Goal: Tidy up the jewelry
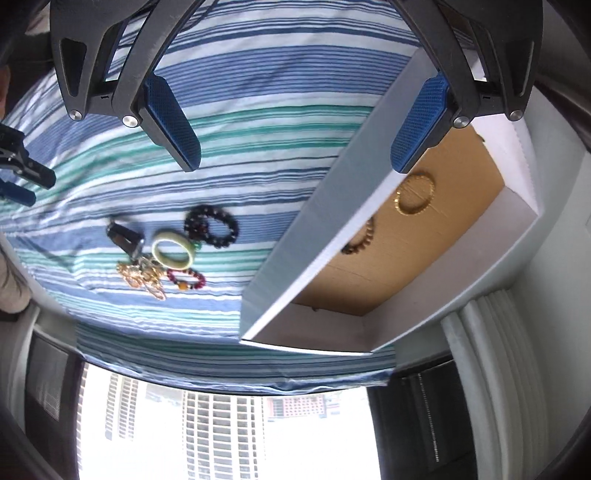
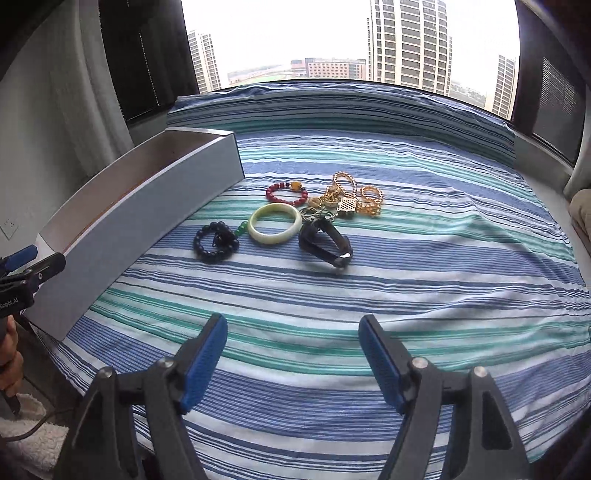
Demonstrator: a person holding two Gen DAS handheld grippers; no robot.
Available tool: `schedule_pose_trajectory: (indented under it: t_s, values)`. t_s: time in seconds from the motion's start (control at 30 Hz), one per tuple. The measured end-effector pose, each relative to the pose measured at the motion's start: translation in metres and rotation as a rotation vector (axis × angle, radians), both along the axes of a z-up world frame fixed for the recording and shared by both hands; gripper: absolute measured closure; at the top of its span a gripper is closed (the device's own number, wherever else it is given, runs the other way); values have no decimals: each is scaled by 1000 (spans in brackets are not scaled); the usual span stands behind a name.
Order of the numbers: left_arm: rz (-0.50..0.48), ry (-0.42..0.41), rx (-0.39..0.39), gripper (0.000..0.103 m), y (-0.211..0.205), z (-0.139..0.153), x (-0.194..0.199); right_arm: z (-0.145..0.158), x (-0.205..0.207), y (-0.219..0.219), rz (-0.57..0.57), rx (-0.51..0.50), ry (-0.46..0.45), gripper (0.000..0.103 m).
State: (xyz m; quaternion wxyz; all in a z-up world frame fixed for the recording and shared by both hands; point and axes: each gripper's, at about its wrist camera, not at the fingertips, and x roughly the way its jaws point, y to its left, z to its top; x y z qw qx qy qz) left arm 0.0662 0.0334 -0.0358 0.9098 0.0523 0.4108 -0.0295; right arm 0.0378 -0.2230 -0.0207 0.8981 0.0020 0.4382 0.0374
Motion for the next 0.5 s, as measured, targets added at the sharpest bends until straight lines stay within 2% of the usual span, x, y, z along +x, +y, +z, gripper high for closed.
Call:
schedule_pose_trajectory:
  t_s: [0.1,0.23,0.43,0.5]
  values:
    - [-83,49,-18,1,-25,-6,1,-2,-11,-2,-5,-66,-26,28]
    - [-124,87,-11,1,-43,-8,1,6,-23,0,10,-48,-63,28]
    - [-115,67,-22,1,-44,-1,-9,10,-32,5,23,-106,-103,28]
    - [-113,29,7,1,-45,4,-15,13,-33,3,15,-98,-118,26]
